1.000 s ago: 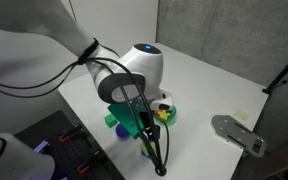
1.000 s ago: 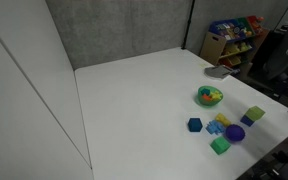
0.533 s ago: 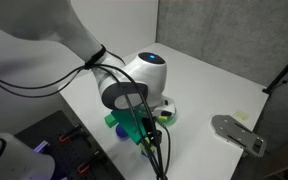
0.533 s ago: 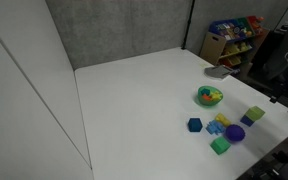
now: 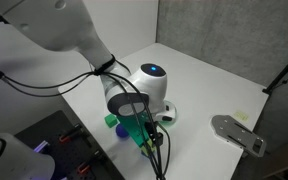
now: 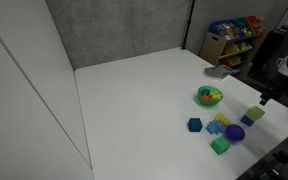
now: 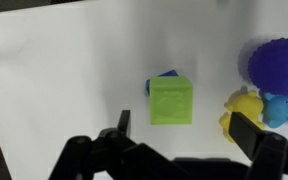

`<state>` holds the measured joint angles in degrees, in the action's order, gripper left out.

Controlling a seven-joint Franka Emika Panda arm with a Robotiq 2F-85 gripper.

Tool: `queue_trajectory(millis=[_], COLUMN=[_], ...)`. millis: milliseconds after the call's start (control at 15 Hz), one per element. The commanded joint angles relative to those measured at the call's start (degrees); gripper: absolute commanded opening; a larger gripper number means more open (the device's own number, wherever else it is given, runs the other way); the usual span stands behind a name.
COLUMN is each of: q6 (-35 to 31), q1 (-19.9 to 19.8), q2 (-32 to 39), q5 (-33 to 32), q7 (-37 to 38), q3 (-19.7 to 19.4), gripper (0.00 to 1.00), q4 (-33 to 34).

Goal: Put the green block on top of the blue block

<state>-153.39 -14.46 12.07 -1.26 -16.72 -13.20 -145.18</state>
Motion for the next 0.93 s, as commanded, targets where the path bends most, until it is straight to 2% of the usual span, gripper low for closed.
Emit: queue_trajectory(millis=[0,600,667,733,867], q6=[-2.41,-9.88,-9.78,-9.58,-8.02], q1=[-2.40,-10.05,-10.55,-11.16,-12.47], q2=[6.18,16.59,17.34,18.00,18.27], q5=[3.74,4.51,4.27,4.08,4.21], q7=[-3.28,-6.44,-6.26,-6.29,-6.77], q3=[2.70,9.92,10.40,10.94,12.12], gripper=[1.00,1.00,0.75,0.73,0.56], q4=[3.45,8.03,8.43,8.80,9.24])
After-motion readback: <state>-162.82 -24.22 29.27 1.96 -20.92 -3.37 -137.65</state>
